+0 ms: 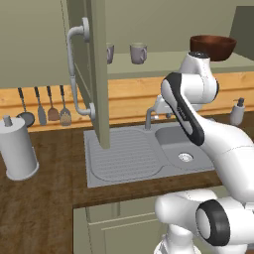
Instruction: Gather all objects into one cabinet and sort the glasses and bowls to opposite sides.
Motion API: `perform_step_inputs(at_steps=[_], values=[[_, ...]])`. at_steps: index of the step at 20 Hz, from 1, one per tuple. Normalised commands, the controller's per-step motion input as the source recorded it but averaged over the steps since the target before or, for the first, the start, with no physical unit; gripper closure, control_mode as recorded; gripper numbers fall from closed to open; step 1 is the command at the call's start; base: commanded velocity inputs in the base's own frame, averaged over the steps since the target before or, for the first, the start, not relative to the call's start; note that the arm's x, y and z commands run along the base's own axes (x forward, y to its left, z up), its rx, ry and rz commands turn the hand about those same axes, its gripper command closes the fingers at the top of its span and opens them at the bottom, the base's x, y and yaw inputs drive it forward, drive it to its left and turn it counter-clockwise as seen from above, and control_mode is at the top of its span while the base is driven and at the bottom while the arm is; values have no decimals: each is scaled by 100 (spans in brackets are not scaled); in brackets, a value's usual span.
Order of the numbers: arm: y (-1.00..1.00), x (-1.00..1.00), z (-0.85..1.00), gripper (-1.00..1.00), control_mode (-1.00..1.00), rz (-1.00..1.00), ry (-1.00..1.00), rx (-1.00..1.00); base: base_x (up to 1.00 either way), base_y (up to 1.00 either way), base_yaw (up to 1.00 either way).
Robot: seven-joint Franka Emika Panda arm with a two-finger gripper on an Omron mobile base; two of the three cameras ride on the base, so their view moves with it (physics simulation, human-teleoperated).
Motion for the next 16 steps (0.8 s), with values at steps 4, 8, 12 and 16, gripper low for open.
perform_step_inputs(at_steps=[4, 8, 12, 16], values=[[0, -30, 3, -100, -100, 0, -16, 0, 0, 0, 0], [0, -59, 38, -100, -100, 0, -33, 0, 0, 0, 0], [0, -71, 45, -100, -100, 0, -29, 0, 0, 0, 0], [0, -77, 45, -100, -100, 0, -23, 0, 0, 0, 0]])
